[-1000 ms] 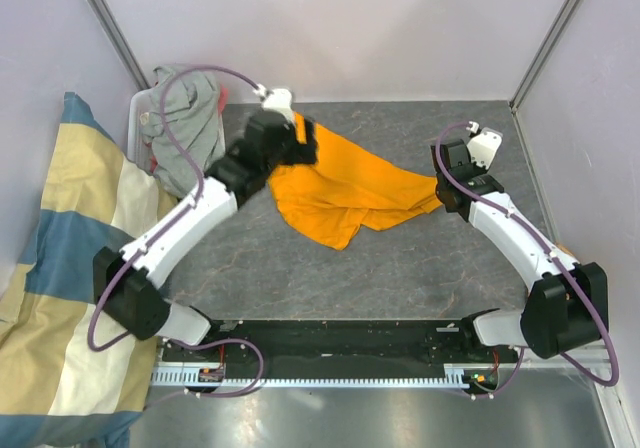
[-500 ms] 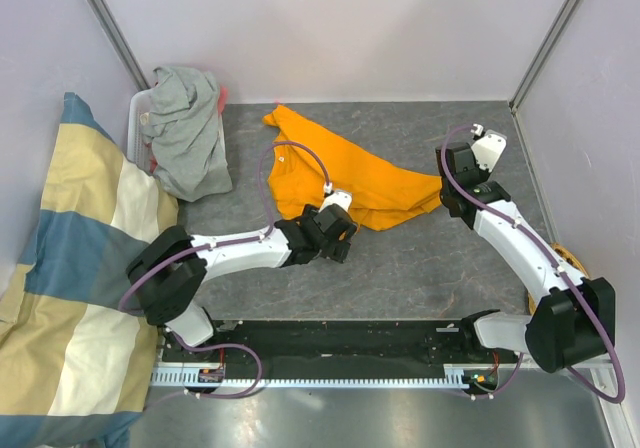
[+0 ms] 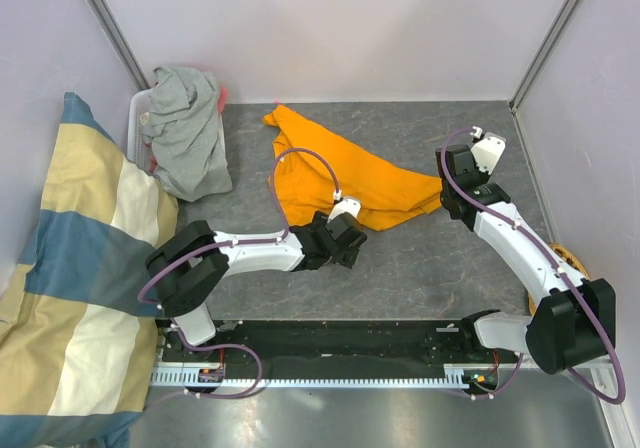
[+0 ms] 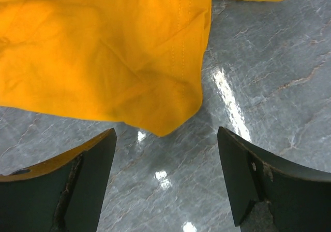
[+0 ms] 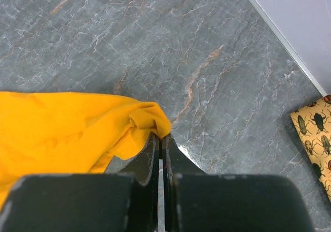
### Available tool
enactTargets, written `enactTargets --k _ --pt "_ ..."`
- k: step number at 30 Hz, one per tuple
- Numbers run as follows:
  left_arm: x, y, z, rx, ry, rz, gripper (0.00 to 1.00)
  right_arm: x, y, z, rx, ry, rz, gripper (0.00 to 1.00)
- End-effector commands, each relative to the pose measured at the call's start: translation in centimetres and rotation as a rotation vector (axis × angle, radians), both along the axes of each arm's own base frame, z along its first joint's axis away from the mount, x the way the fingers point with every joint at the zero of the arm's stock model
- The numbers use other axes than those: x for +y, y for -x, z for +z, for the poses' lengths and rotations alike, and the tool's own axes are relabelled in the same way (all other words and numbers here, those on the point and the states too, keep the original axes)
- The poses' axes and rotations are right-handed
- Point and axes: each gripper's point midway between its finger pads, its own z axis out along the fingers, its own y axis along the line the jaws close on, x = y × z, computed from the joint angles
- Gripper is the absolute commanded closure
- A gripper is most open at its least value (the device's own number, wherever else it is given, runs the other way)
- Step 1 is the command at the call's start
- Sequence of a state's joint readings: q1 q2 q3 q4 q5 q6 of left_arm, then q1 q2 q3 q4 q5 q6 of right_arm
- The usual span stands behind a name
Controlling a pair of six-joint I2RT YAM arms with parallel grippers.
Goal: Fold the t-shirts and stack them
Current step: Flatten the tshirt out
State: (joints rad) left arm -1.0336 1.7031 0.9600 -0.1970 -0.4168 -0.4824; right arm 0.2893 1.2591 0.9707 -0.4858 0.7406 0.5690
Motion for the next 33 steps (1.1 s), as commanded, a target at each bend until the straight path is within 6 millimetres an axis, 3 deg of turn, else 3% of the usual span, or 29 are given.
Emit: enactTargets --k 1,6,11,12,13,15,16,18,20,23,24,25,26,27,28,29,30,31,32,33 --pt "-2.6 -2.2 0.9 -0.075 0.052 0.017 0.16 -0.4 0.2 0.7 -0.021 0.009 -0.006 1.00" --pt "-2.8 -2.9 0.2 -0.097 0.014 0.006 0.23 -0.5 0.4 0.7 -0.017 0.016 -0.006 1.00" --pt "-2.5 -3.3 0.0 -0.120 -0.018 -0.003 0.37 -0.7 0.7 0.7 -0.015 0.024 -0.010 1.00" --pt "-2.4 -3.2 0.0 -0.120 -0.021 -0.005 0.42 -0.7 0.7 0.7 -0.013 0.022 -0.009 1.00" --pt "-2.3 -3.2 0.0 -0.121 -0.027 -0.005 0.56 -0.7 0.7 0.7 -0.014 0.022 -0.010 1.00" --pt "-1.9 -3.3 0.3 -0.129 -0.035 0.005 0.70 -0.7 0.7 0.5 -0.011 0.021 -0.012 1.00" --pt "-1.6 -3.3 0.5 -0.130 -0.040 0.008 0.83 -0.8 0.8 0.5 -0.010 0.021 -0.012 1.00" --pt "-0.8 -3.3 1.5 -0.142 -0.057 0.027 0.95 -0.7 0.8 0.5 -0.012 0.020 -0.013 1.00" --pt "0.4 -3.3 3.3 -0.159 -0.091 0.047 0.98 -0.8 0.9 0.7 -0.014 0.022 -0.016 1.00" --pt "1.9 -3.9 9.4 -0.224 -0.045 0.075 0.98 -1.1 1.0 1.1 -0.022 0.033 -0.024 1.00" --pt "3.2 -4.5 13.2 -0.268 0.020 0.107 0.98 -1.2 1.1 1.1 -0.021 0.036 -0.025 1.00" --pt "4.0 -4.8 15.1 -0.287 0.036 0.109 0.98 -1.3 1.2 1.3 -0.022 0.041 -0.030 1.00" --pt "4.6 -5.5 18.7 -0.329 0.090 0.130 0.98 -1.3 1.2 1.4 -0.026 0.041 -0.030 1.00" --pt "7.0 -6.1 21.8 -0.368 0.120 0.174 0.98 -1.4 1.3 1.5 -0.026 0.046 -0.031 1.00" --pt "8.2 -6.5 24.0 -0.407 0.123 0.176 0.98 -1.5 1.3 1.6 -0.030 0.044 -0.034 1.00" --pt "9.1 -7.1 27.6 -0.461 0.162 0.198 0.98 -1.4 1.4 1.6 -0.029 0.045 -0.032 1.00" --pt "11.3 -7.6 29.6 -0.495 0.162 0.235 0.98 -1.4 1.4 1.7 -0.033 0.043 -0.032 1.00" --pt "12.4 -8.0 31.1 -0.527 0.135 0.239 0.98 -1.5 1.5 1.7 -0.032 0.043 -0.035 1.00" --pt "13.3 -8.2 33.8 -0.571 0.156 0.254 0.98 -1.5 1.5 1.8 -0.035 0.041 -0.034 1.00" --pt "14.5 -8.6 34.7 -0.587 0.137 0.275 0.98 -1.5 1.5 1.9 -0.038 0.039 -0.035 1.00"
